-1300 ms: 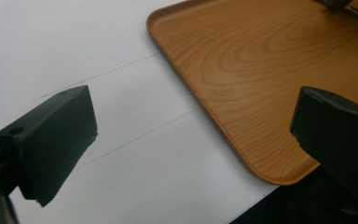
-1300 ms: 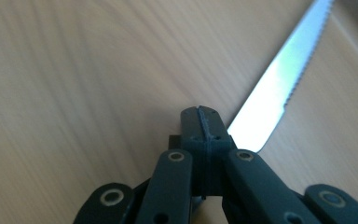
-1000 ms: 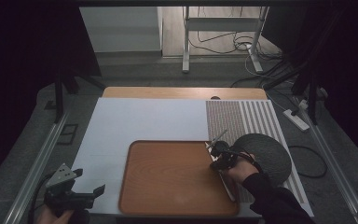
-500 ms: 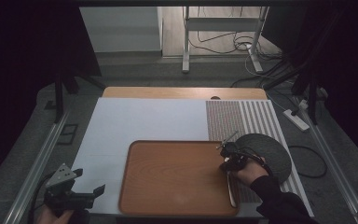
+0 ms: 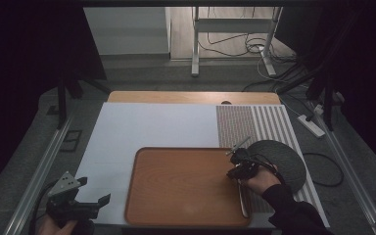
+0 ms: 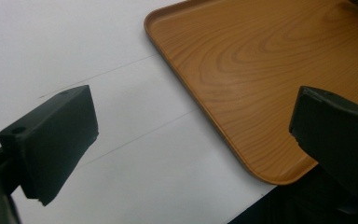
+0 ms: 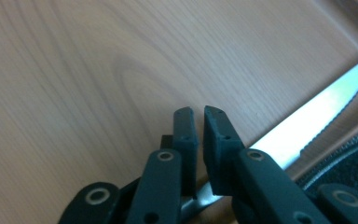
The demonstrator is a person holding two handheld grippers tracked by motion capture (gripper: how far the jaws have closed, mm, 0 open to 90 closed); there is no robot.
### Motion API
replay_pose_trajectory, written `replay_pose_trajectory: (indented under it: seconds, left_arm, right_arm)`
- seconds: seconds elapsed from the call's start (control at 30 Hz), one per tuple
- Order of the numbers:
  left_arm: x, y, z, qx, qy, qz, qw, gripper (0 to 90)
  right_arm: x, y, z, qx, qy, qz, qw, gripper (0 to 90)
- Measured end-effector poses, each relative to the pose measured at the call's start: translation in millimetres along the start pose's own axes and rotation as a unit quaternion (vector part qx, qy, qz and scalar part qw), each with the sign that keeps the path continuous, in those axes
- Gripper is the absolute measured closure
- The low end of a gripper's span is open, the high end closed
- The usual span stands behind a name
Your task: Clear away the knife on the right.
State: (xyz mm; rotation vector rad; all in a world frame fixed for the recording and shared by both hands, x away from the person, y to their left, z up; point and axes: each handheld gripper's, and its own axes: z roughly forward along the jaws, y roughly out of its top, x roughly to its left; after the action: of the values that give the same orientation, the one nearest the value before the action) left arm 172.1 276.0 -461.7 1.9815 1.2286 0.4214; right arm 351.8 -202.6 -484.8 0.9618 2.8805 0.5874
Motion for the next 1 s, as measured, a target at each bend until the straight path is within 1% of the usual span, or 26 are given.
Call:
replay_pose_trajectory:
  seconds: [0.2,0.33,0.43,0.53,0.57,0.63,0.7,0.77,0.8,0.83,0.9,1.0]
  left_arm:
    - [1.1,-0.3,-0.3,-0.003,-0.004,-0.003,1.0000,1.2]
    - [1.8,-0.5,-0.6,-0.005,-0.006,-0.007,0.9999,1.2]
    - [2.1,-0.5,-0.6,-0.005,-0.006,-0.007,0.9999,1.2]
    - [2.4,-0.8,-0.9,-0.006,-0.008,-0.009,0.9999,1.2]
    - [2.6,-0.8,-1.1,-0.006,-0.009,-0.009,0.9999,1.2]
    - [3.1,-1.0,-1.4,-0.008,-0.010,-0.010,0.9999,1.2]
    - [3.3,-1.2,-1.6,-0.010,-0.010,-0.011,0.9998,1.2]
    - [3.3,-1.3,-1.8,-0.010,-0.011,-0.012,0.9998,1.2]
    - [3.4,-1.3,-1.8,-0.010,-0.011,-0.012,0.9998,1.2]
    - [3.3,-1.3,-1.8,-0.010,-0.011,-0.011,0.9998,1.2]
    - [3.2,-1.3,-1.8,-0.010,-0.011,-0.011,0.9998,1.2]
    - [3.1,-1.3,-1.8,-0.011,-0.010,-0.011,0.9998,1.2]
  right_arm:
    - [3.8,2.3,-5.0,-0.014,0.008,0.006,0.9999,66.7]
    - [5.0,3.3,-6.1,-0.017,0.005,0.007,0.9998,58.6]
    - [5.5,3.9,-6.2,-0.021,0.007,0.010,0.9997,51.2]
    - [6.4,4.2,-6.6,-0.026,0.013,0.010,0.9995,44.6]
    - [6.7,4.5,-7.0,-0.029,0.016,0.013,0.9994,40.7]
    - [7.6,4.9,-8.1,-0.035,0.021,0.017,0.9990,36.4]
    - [9.1,5.2,-10.2,-0.040,0.016,0.019,0.9989,29.7]
    - [9.8,4.9,-12.1,-0.044,0.009,0.019,0.9988,25.6]
    - [10.1,4.5,-13.3,-0.047,0.003,0.020,0.9987,21.4]
    - [10.0,4.0,-14.6,-0.051,-0.004,0.021,0.9985,19.4]
    - [9.7,3.2,-16.6,-0.053,0.002,0.022,0.9984,19.3]
    - [10.0,1.5,-20.5,-0.060,0.000,0.022,0.9980,17.8]
